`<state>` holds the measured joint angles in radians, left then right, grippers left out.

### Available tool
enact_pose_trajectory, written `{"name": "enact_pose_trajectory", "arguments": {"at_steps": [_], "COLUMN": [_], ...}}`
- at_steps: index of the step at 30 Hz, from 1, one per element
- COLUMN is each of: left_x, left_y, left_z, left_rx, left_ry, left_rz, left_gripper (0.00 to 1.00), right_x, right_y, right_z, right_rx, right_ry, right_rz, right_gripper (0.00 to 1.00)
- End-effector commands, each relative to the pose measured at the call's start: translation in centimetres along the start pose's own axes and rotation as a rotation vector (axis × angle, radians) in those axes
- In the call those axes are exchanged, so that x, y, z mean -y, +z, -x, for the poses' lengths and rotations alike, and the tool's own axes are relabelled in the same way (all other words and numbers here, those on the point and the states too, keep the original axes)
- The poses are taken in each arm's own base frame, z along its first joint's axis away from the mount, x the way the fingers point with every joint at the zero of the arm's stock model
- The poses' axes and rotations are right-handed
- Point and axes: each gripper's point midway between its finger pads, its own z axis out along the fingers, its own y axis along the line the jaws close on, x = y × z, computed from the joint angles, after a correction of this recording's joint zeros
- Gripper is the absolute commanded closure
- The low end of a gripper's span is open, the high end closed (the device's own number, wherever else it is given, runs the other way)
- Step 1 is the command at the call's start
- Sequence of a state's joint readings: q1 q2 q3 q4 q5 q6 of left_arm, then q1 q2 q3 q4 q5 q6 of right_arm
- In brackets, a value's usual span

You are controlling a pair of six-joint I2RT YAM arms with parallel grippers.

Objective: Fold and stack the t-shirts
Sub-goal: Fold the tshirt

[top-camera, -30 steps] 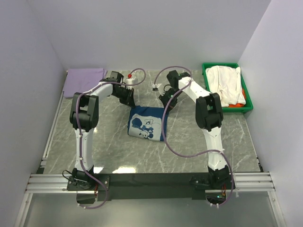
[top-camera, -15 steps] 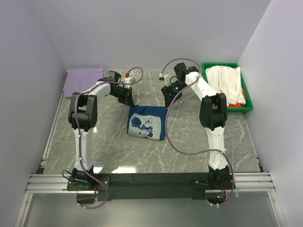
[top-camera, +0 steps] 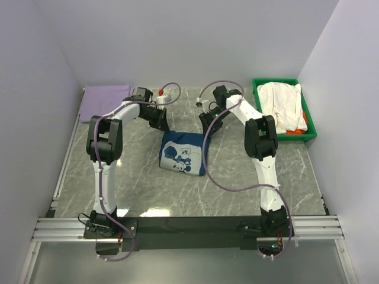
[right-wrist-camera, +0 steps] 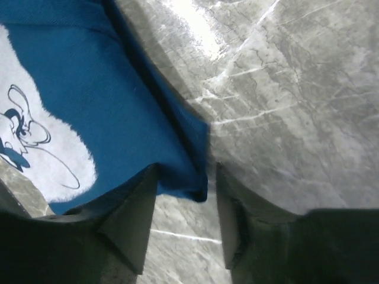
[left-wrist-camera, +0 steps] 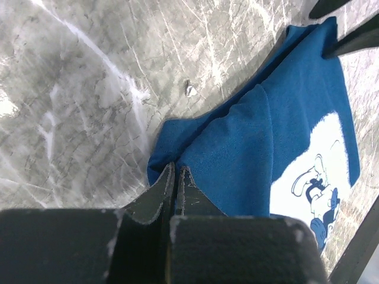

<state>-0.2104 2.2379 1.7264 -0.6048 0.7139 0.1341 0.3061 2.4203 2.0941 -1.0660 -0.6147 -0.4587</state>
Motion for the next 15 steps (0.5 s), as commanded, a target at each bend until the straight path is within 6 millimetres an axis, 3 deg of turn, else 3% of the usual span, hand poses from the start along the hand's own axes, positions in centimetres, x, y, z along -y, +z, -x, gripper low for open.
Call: {"name": "enact_pose_trajectory", "arguments": {"at_steps": [1,4,5,6,13,15], "left_x": [0.9,0.6,0.5,0.5,-0.1,-0.4], "left_y": [-0.4,-0.4,-0.4,-0.5,-1.9,-2.2], "left_z": [2.1,1.9,1.9,2.0,3.1,3.4], "left_rx": [0.048,0.047,0.048,0.051,0.101,0.115], "left_ry": [0.040,0.026,0.024,0.017,0.011,0.008], "left_rz": [-0.017,-0.008,-0.006,-0.003,0.025,0.032], "left_gripper": [0.99,0.99,0.99,0.99,0.99,0.99], "right_x": [-0.5,-1.2,-1.3,-1.5,-3.5,-3.5], "right_y": [-0.7,-1.3,-1.4,-1.6,-5.2,-5.4], "right_z": [1.9,2.0,1.8,1.8,1.5,0.4], "right_rx": [0.054,0.065,0.062,0.064,0.077,0.066], "right_ry": [-0.051,-0.073,-0.076,-0.085,-0.144,-0.136], "right_rz": [0.001,0.009,0.012,0.014,0.009,0.014], "right_gripper": [0.53,0.72,0.89,0.97,1.00,1.00]}}
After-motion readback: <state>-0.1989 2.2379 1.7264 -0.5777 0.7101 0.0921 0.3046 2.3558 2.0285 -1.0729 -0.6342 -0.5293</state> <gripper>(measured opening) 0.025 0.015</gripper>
